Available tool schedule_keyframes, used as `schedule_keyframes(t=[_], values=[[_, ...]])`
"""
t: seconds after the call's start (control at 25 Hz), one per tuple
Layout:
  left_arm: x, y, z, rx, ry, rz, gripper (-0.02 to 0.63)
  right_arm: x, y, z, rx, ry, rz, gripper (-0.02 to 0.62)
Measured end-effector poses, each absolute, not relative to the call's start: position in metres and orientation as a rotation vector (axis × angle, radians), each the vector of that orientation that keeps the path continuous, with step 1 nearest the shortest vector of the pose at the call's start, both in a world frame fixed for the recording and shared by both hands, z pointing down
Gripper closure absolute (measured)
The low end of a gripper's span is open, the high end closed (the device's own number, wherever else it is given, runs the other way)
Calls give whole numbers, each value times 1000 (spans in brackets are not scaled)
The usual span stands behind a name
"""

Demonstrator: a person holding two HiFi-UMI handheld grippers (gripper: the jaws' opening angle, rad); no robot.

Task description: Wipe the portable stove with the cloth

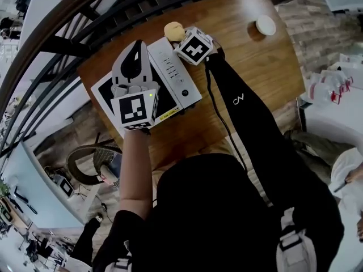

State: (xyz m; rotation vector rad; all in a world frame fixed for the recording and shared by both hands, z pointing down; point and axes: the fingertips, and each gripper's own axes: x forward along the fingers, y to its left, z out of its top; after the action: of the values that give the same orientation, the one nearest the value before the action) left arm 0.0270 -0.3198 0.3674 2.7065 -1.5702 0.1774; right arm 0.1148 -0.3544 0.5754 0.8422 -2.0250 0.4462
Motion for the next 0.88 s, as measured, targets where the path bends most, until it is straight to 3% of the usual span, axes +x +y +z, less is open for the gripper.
schedule_keyframes(t=[0.2, 0.88], values=[[56, -324, 378, 2718, -1543, 182, 597, 124, -342, 589, 768, -2071, 471, 459], [57, -294, 401, 2657, -1529, 175, 597, 163, -240, 585, 520, -2044, 356, 459]])
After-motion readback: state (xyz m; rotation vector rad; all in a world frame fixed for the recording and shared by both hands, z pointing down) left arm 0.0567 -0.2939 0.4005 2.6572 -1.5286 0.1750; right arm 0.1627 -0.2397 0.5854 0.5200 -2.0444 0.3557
